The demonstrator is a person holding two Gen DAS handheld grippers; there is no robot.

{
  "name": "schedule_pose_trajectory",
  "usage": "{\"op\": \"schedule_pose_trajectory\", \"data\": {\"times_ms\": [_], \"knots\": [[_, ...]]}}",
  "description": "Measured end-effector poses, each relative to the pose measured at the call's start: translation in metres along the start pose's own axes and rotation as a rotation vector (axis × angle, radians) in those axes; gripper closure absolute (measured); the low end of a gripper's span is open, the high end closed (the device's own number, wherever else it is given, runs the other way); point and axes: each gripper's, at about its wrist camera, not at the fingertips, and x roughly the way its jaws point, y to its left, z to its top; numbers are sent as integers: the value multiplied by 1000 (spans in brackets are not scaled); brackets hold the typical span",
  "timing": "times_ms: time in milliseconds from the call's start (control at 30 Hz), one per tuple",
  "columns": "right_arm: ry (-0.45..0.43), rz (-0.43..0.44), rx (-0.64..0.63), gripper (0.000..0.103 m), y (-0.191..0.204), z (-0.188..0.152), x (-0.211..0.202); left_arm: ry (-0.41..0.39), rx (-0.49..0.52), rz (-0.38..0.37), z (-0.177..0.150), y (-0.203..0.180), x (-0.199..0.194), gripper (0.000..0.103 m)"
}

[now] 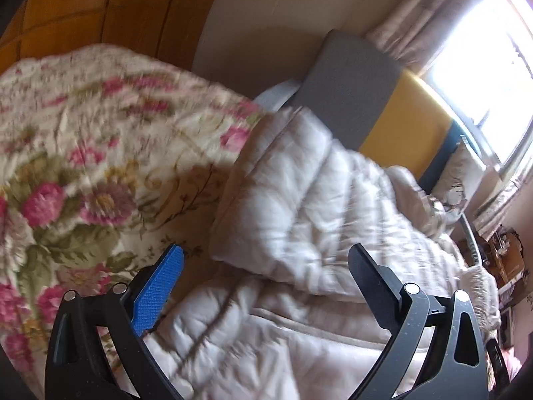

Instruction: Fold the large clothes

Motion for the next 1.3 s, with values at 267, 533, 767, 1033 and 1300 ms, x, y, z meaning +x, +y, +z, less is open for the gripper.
{"op": "schedule_pose_trajectory", "data": {"times_ms": [267,533,767,1033,1300], "knots": [[69,-308,508,2,-105,-23,4,-9,479,-144,-31,-139,-44,5],[63,-205,651,2,-135,-38,4,17,925,-338,-116,-285,-37,5],[20,-182,685,2,-135,-43,-5,69,1019,-347,-148,-340,7,5],[7,-181,692,2,-135,-44,-6,84,1109,-300,-163,-341,40,35],[8,-185,686,2,-135,-45,-4,125,831,-392,-121,-322,38,92]]}}
